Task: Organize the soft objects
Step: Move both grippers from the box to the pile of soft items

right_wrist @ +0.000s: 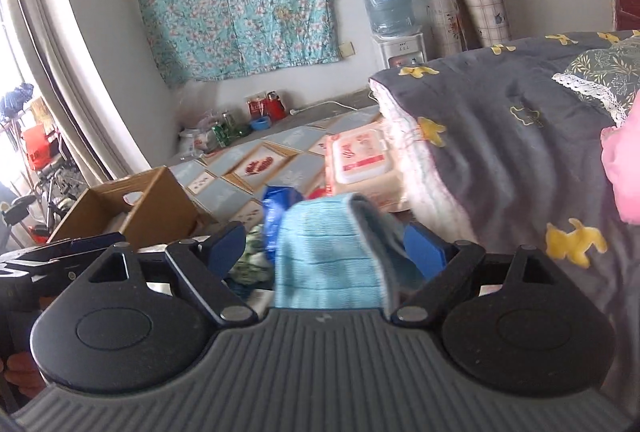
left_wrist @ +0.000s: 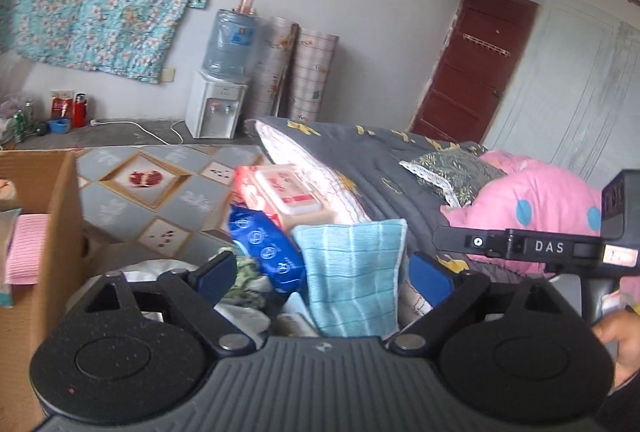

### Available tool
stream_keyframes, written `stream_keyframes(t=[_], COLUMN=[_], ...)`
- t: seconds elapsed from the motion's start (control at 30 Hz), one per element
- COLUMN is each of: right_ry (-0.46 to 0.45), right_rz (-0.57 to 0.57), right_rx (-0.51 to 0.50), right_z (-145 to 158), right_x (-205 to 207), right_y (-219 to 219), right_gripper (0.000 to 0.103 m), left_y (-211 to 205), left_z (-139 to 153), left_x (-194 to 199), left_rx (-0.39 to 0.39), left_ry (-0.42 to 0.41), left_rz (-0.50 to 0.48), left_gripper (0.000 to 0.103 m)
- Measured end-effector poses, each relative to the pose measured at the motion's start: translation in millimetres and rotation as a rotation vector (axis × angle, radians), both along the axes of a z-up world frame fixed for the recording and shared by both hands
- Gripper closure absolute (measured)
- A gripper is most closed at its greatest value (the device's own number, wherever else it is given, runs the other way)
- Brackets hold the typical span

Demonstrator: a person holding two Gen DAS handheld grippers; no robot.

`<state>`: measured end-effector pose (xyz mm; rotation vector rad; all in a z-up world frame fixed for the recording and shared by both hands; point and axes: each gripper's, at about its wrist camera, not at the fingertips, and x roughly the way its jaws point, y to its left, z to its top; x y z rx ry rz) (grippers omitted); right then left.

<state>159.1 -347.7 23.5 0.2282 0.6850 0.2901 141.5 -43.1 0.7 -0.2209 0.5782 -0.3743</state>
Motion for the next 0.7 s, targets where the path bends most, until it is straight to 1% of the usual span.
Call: stream_keyframes(t=[0.03,0.07,0.1,0.13,0.2,0.27,0.33,0.4,0.47,0.57,0.67,0.7], right_ry=[0.014,0.026,0.034,0.041,0.044,0.059,0.085,0.073,0.058,0.057,0.109,0.128], right_rz=[0.013,0.02,0.025,0.042,0.067,0.099,0.094,0.092,0.094,0.107,0.118,0.125], right_rx=[-0.002,-0.003,-0.006,-0.014,-0.017,-0.019,-0.026,-0.003,0.039,0.113,0.183,0.211], right_z=[-6.8,-15.2,-22.3,-29.0,-41.7,-52.1,-58.7,-55.4,-45.7,-25.7,-13.5,-12.7], right_x=[8.3,16.9,25.1,35.6,51.9,67.9,77.8,78.7,77.2,81.6,106.0,116.9], right_y=[-6.3,-11.1,-14.7,-15.3,-16.5,-12.5,-10.8,-9.2,-11.9,-14.0,-10.5,-9.0], right_gripper=[0.016,0.016,0.016,0.016,0.016,0.016,0.016,0.016,0.016,0.016,0.016,0.017], left_y=[-6.0,-12.2,-16.4,-19.9,-23.4,-23.9,-23.9,-21.7,-17.1,-5.1,8.5,12.4], left_z=[-3.5,-7.5,-11.7,-15.5,-23.4,-30.6,-35.8,-38.9,-40.4,-41.4,-38.6,-36.9], left_x=[6.0,12.4,19.1,25.9,36.8,42.9,47.7,53.5,63.3,84.5,109.3,118.0], left_rx=[0.006,0.008,0.007,0.006,0.0,-0.004,0.004,0.015,0.003,-0.04,-0.097,-0.111], left_ry=[0.008,0.021,0.04,0.064,0.111,0.148,0.171,0.182,0.202,0.26,0.319,0.331], left_rz=[0.001,0.002,0.005,0.006,0.013,0.017,0.021,0.043,0.063,0.111,0.164,0.177], left_gripper=[0.016,0.023,0.027,0.033,0.039,0.048,0.051,0.052,0.052,0.052,0.052,0.052])
